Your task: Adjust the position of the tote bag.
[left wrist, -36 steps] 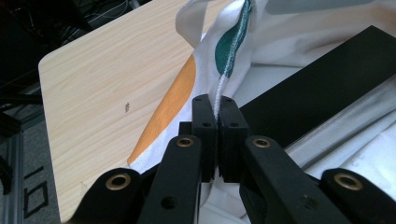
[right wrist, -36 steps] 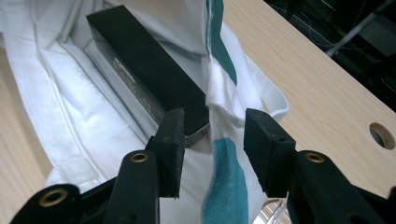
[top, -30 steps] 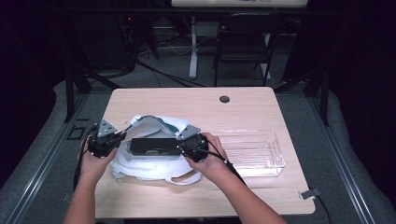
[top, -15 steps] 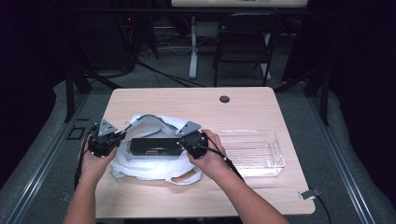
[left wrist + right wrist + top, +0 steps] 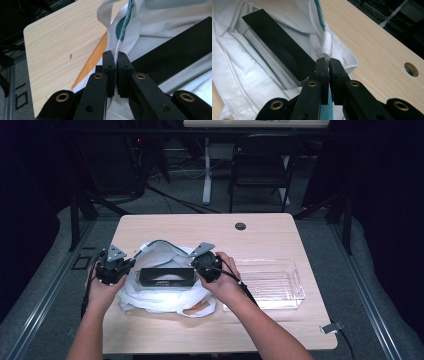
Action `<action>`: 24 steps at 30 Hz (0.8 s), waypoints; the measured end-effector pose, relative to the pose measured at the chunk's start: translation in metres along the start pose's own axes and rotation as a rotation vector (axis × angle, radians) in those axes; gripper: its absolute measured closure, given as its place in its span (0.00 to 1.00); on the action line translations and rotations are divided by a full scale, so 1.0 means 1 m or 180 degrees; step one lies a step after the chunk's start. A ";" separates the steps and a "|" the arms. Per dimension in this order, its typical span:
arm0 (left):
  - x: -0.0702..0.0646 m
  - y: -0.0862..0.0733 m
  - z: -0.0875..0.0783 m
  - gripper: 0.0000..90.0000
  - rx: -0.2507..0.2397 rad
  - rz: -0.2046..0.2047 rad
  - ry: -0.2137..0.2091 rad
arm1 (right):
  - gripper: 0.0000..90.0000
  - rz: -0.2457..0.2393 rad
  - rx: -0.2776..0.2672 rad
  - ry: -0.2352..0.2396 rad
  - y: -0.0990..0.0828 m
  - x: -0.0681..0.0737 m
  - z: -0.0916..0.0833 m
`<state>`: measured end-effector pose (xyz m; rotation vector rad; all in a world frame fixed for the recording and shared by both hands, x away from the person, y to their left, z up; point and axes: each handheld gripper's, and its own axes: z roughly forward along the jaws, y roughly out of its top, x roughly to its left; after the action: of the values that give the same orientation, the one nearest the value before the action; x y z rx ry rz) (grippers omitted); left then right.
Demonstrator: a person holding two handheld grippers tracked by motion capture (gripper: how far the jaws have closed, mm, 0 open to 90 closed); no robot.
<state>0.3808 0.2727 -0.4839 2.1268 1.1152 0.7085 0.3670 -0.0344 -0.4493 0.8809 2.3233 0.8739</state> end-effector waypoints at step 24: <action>0.011 0.013 0.011 0.97 0.0220 0.0018 -0.0041 | 0.97 0.0133 0.0228 -0.0058 0.008 -0.015 0.018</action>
<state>0.4010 0.2730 -0.4797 2.1900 1.1426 0.6667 0.3917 -0.0339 -0.4523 0.9664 2.3409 0.8008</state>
